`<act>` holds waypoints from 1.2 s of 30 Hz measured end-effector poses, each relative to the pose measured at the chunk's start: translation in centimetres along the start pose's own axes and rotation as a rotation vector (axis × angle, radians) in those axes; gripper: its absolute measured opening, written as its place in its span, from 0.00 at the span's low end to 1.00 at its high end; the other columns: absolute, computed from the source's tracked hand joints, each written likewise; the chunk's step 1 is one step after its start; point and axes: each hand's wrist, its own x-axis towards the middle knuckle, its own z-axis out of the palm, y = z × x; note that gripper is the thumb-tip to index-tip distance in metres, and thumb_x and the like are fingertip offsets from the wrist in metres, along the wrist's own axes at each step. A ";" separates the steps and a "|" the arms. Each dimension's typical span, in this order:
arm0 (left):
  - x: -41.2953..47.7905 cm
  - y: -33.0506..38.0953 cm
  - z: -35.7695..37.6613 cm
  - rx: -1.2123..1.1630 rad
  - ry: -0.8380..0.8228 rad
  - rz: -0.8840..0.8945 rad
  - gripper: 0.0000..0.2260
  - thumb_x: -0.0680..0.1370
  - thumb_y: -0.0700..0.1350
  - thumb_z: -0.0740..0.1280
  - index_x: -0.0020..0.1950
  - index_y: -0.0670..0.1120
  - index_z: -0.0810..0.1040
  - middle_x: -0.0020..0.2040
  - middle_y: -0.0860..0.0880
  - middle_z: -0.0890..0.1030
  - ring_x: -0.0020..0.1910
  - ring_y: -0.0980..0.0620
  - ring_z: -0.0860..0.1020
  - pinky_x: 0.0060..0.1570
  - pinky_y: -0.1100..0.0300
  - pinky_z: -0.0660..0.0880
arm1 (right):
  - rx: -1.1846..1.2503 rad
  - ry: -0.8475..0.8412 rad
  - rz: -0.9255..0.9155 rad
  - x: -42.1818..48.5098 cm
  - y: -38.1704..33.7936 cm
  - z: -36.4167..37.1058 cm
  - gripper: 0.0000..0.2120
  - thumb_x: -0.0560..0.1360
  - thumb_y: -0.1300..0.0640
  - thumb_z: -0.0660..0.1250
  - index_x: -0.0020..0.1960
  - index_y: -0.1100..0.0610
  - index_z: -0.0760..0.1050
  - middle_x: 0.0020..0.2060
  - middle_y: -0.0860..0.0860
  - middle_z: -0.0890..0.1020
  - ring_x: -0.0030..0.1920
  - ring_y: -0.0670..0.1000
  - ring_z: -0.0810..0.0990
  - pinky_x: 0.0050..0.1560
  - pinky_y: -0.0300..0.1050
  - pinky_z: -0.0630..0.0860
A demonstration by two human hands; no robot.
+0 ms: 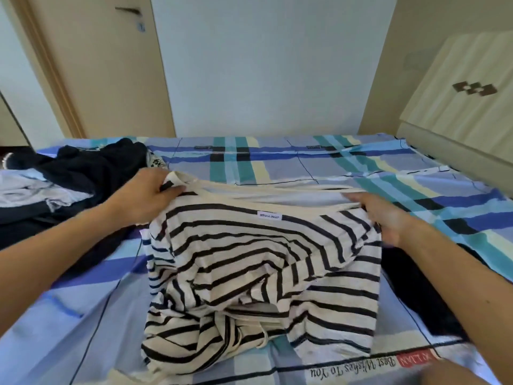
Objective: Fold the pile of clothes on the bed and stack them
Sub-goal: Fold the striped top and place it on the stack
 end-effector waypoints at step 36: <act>12.9 23.8 -48.0 0.546 1.266 0.276 0.15 0.86 0.49 0.53 0.49 0.40 0.73 0.37 0.40 0.72 0.36 0.43 0.68 0.35 0.52 0.59 | -0.183 0.746 -1.444 -20.7 -49.6 -8.7 0.18 0.80 0.53 0.60 0.38 0.65 0.70 0.34 0.55 0.74 0.36 0.53 0.70 0.39 0.48 0.65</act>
